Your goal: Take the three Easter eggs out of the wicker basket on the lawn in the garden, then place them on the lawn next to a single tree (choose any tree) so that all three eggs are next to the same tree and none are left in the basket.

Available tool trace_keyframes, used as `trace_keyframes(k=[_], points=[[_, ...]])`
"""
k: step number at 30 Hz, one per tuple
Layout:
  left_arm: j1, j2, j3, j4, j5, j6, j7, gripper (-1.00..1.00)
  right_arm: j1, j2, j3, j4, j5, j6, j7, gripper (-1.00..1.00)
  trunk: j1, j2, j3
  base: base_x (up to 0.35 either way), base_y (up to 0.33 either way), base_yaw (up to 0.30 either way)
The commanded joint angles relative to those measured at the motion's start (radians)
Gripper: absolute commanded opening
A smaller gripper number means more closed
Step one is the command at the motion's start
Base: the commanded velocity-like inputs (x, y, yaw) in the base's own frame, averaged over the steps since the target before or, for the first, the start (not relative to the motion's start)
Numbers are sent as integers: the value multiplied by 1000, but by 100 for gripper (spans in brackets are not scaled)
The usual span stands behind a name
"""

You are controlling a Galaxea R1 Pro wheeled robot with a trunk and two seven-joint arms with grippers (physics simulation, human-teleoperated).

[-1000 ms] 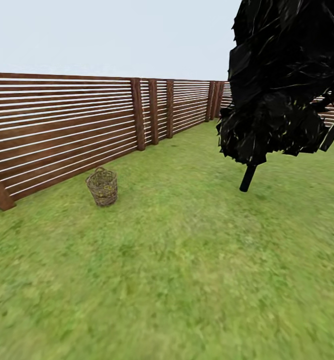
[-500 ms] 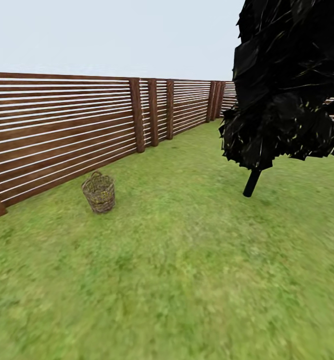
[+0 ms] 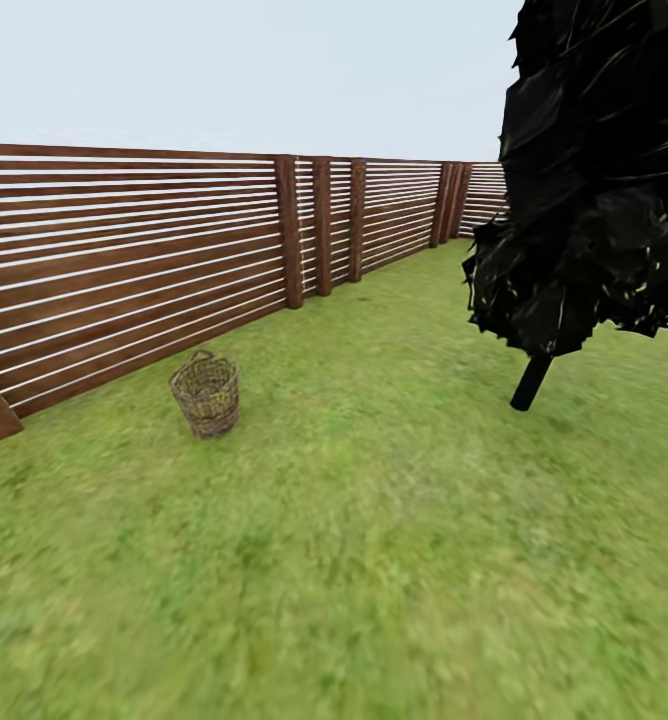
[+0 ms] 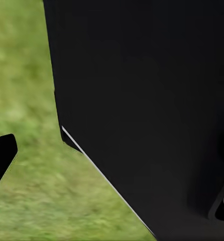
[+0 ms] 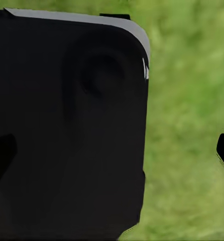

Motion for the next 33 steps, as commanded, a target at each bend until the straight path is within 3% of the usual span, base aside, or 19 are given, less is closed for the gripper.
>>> trace_keyframes(k=[1, 9, 17, 33], points=[[1, 0, 0, -2, 1, 0, -1, 100, 0, 0, 2, 1, 1, -3, 0, 100, 1, 0, -1, 341, 0, 3], [1, 0, 0, -2, 1, 0, -1, 100, -1, 0, 4, 0, 3, -6, 0, 100, 1, 0, -1, 341, 0, 18], [1, 0, 0, -2, 1, 0, -1, 100, -1, 0, 3, 0, 3, -8, 0, 100, 1, 0, -1, 341, 0, 223], [1, 0, 0, -2, 1, 0, -1, 100, -1, -3, 5, 0, 4, -8, 1, 100, 1, 0, -1, 341, 0, 9]])
